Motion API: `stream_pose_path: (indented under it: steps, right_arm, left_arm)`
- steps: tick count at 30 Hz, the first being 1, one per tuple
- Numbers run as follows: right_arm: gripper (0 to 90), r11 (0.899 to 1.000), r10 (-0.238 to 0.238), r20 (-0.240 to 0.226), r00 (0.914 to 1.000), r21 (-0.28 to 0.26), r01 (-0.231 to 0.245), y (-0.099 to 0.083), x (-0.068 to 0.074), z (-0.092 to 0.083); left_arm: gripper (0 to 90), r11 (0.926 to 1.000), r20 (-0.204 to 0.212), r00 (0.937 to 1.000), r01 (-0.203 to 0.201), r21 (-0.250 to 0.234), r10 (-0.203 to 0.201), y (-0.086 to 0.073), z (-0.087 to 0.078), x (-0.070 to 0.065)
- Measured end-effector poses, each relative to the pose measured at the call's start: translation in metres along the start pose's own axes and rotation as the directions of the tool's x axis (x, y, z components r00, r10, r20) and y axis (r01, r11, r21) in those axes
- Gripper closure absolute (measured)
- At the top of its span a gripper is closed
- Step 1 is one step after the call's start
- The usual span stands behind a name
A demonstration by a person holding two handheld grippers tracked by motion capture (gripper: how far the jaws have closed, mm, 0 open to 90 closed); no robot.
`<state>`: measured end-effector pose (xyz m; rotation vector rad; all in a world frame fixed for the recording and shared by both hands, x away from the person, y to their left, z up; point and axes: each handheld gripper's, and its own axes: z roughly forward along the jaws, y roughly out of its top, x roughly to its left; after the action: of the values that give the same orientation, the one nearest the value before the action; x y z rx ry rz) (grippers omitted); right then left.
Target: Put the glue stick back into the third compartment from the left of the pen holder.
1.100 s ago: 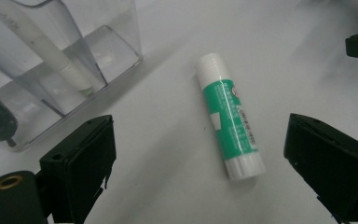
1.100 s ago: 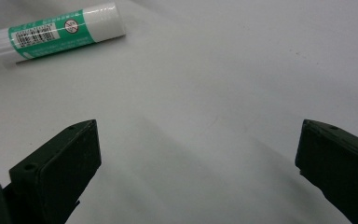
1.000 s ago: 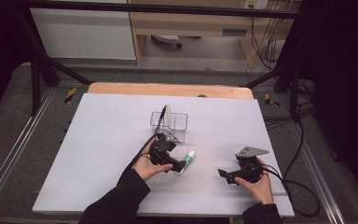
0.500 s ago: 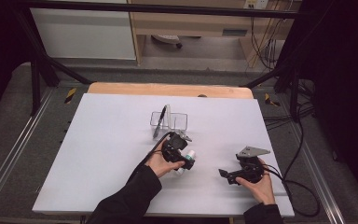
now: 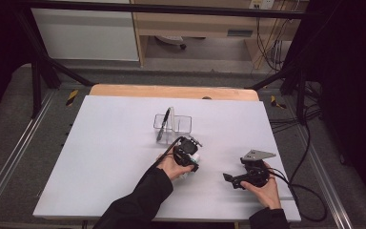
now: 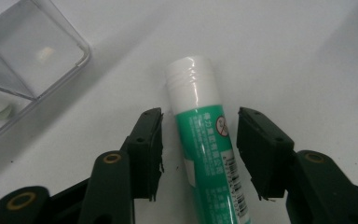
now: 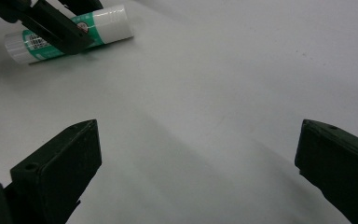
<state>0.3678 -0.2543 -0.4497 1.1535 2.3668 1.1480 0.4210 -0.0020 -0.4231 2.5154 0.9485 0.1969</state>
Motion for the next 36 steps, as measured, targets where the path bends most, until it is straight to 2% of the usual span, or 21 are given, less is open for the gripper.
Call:
stream_pose_path:
  steps: [8, 13, 18, 26, 32, 36]
  right_arm:
    - [1.0, 1.0, 0.008, -0.002, 1.0, -0.003, -0.008, 0.0, 0.0, -0.001]
    - [1.1, 1.0, 0.012, -0.008, 0.9999, -0.006, -0.012, 0.001, 0.0, -0.001]
    - [1.2, 1.0, 0.012, -0.011, 0.9999, -0.008, -0.012, 0.001, 0.0, -0.001]
    - [1.4, 1.0, 0.013, -0.013, 0.9998, -0.014, -0.013, 0.001, 0.0, -0.001]
    - [1.4, 1.0, 0.014, -0.013, 0.9998, -0.02, -0.014, 0.001, -0.001, -0.001]
    - [1.5, 1.0, 0.015, -0.013, 0.9998, -0.023, -0.016, 0.002, -0.001, -0.001]
  left_arm:
    - [60.0, 0.9982, -0.023, 0.9987, 0.047, 0.036, -0.046, 0.007, 0.002, -0.002]
    - [62.5, 0.9946, -0.018, 0.9959, 0.089, 0.052, -0.088, 0.006, 0.003, -0.002]
    - [64.2, 0.9962, -0.04, 0.9964, 0.076, 0.041, -0.075, 0.005, 0.004, -0.006]
    - [64.8, 0.9973, -0.051, 0.9966, 0.067, 0.03, -0.065, 0.003, 0.004, -0.007]
    - [65.1, 0.9993, -0.034, 0.9987, 0.038, -0.004, -0.038, -0.003, -0.003, -0.004]
    - [65.2, 0.9981, -0.019, 0.9987, 0.047, -0.039, -0.048, -0.009, -0.012, 0.002]
